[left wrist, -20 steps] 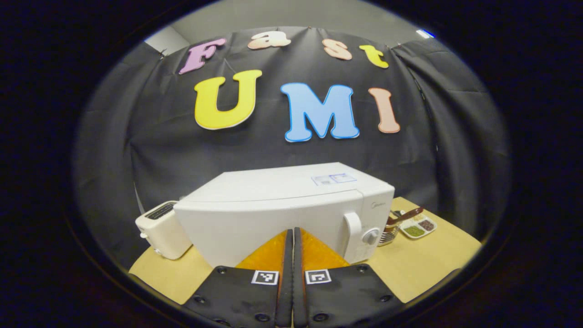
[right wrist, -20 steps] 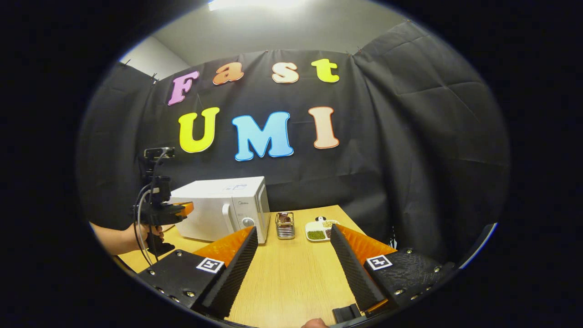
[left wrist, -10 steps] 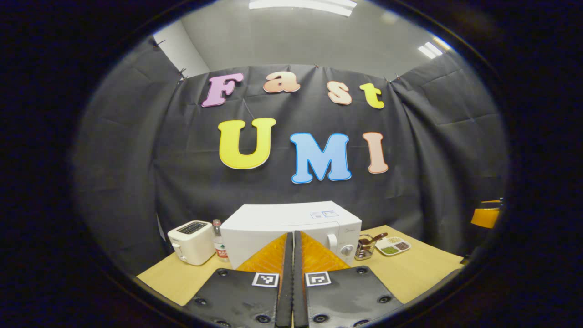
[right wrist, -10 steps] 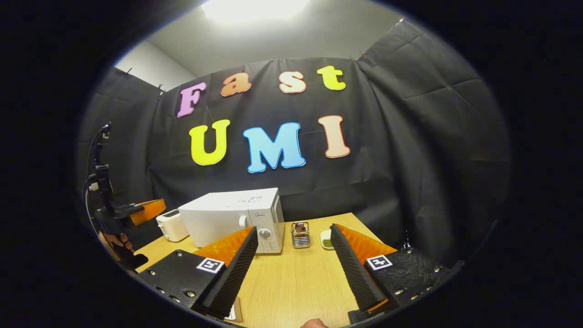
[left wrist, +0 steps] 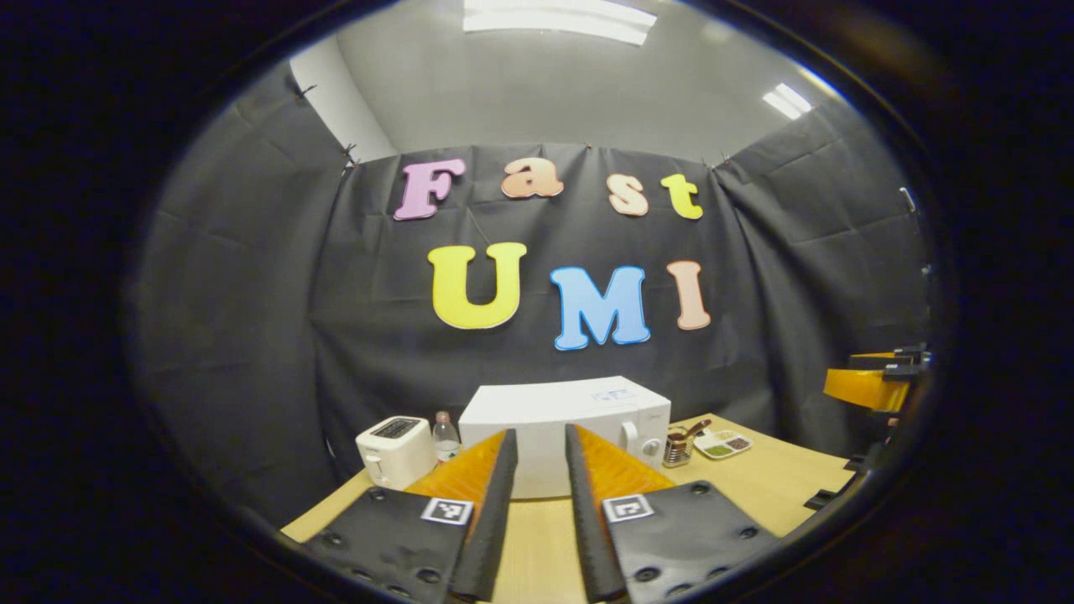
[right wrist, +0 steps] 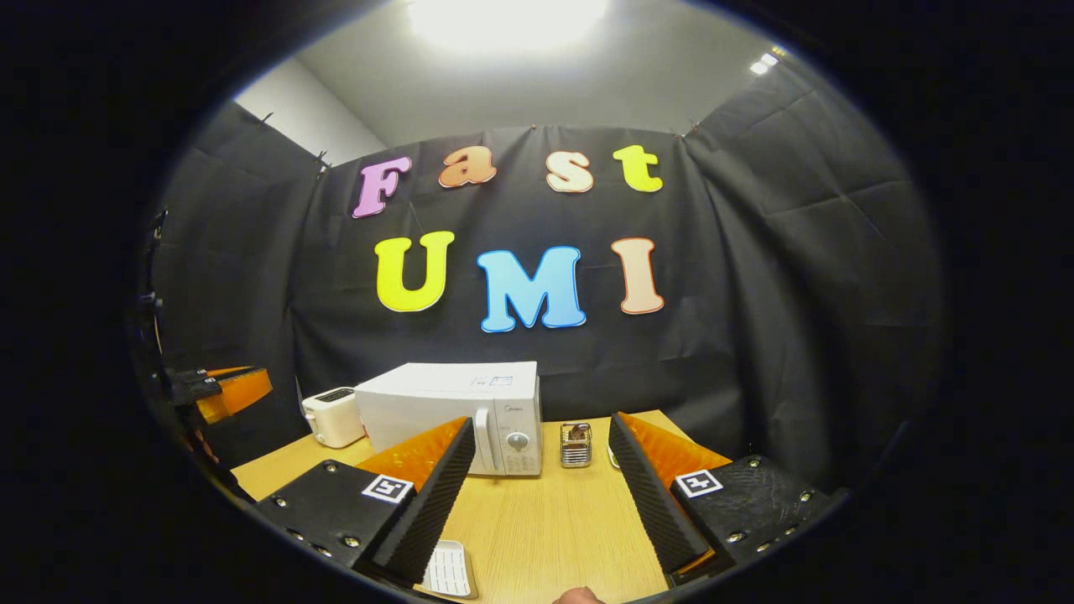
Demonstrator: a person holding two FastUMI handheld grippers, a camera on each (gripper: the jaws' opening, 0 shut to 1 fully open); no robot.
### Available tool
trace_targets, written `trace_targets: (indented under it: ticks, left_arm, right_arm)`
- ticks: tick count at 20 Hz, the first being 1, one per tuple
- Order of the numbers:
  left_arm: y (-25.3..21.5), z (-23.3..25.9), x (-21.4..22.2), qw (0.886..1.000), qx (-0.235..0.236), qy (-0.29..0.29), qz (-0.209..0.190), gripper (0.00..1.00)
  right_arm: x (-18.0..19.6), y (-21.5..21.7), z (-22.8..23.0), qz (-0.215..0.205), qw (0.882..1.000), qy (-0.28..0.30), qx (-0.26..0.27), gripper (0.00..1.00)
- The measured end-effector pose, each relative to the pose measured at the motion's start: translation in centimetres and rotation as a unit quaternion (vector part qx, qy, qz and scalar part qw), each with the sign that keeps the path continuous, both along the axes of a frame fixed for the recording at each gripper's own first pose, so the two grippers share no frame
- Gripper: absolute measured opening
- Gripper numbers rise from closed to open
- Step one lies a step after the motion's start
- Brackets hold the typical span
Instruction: Open the microwave oven with the left hand, put the food in, and close the microwave oven.
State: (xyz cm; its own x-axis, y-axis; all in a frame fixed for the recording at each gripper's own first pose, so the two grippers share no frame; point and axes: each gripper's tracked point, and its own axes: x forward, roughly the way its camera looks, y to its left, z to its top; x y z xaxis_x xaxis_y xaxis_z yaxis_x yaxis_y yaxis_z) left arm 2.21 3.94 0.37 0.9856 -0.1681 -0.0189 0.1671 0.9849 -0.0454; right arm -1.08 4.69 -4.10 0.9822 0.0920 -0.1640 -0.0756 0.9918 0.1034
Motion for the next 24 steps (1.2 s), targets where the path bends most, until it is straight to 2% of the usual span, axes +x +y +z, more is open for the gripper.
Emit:
trace_targets:
  ticks: [1,4,10,24]
  left_arm:
    - [1.0,0.0,-0.5,1.0,-0.006,0.001,0.006,0.69]
    - [3.6,0.3,-1.9,0.999,-0.019,-0.007,0.031,0.98]
    - [5.5,0.2,-2.4,0.998,-0.016,-0.015,0.058,0.94]
    - [6.9,0.2,-1.2,0.997,-0.013,-0.013,0.079,0.94]
  right_arm:
    - [-0.4,0.6,-0.1,0.002,1.0,0.001,-0.003,0.98]
    - [-1.0,1.9,-0.5,0.003,1.0,0.005,-0.011,0.98]
    - [-0.8,2.1,0.4,-0.016,1.0,-0.004,-0.009,0.98]
    - [0.8,1.7,1.9,-0.035,0.999,-0.02,-0.016,0.98]
